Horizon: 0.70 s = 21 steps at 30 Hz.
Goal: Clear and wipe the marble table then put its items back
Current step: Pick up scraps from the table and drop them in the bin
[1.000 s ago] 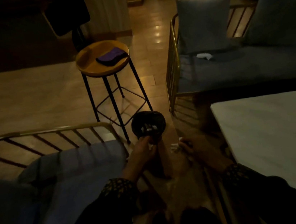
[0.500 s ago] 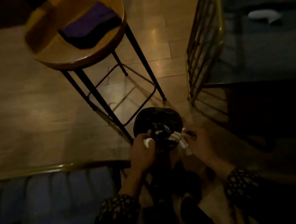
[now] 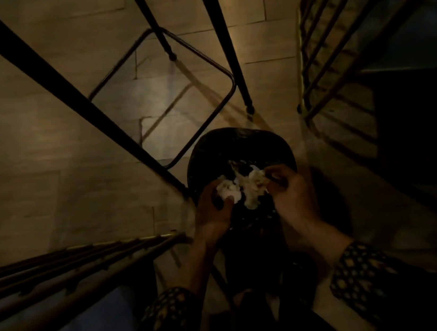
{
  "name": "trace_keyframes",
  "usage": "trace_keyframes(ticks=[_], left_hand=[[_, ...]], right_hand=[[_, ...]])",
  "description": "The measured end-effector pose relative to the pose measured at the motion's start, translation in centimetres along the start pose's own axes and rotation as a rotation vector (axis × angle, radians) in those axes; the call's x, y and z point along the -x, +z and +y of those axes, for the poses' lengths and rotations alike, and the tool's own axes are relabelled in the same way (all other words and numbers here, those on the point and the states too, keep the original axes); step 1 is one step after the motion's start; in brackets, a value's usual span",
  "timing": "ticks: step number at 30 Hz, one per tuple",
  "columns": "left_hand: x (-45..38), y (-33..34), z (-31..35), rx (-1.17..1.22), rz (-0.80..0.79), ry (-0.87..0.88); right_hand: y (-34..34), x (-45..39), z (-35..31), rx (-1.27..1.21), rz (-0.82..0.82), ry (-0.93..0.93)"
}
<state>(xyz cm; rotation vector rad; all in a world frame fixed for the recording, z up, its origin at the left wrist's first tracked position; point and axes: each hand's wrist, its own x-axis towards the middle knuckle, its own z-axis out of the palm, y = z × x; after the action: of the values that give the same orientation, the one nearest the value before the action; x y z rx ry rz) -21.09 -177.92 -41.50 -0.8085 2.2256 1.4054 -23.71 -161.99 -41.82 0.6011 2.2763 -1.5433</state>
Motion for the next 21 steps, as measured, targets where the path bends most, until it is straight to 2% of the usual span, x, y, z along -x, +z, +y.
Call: trace_keyframes(ticks=[5,11,15,21], left_hand=[[1.3,-1.5,0.6,-0.01,-0.017,0.046],[6.7,-4.8,9.2,-0.008,-0.108,0.111],[12.3,-5.1,17.5,-0.146,-0.183,0.265],[19.1,-1.5,30.9,-0.403,-0.392,0.633]], right_hand=[[-1.4,1.3,-0.6,0.042,-0.002,0.006],[-7.1,5.8,-8.2,0.124,0.065,-0.04],[-13.7,10.7,-15.0,0.152,0.167,-0.067],[-27.0,16.1,-21.8,0.282,0.373,-0.174]])
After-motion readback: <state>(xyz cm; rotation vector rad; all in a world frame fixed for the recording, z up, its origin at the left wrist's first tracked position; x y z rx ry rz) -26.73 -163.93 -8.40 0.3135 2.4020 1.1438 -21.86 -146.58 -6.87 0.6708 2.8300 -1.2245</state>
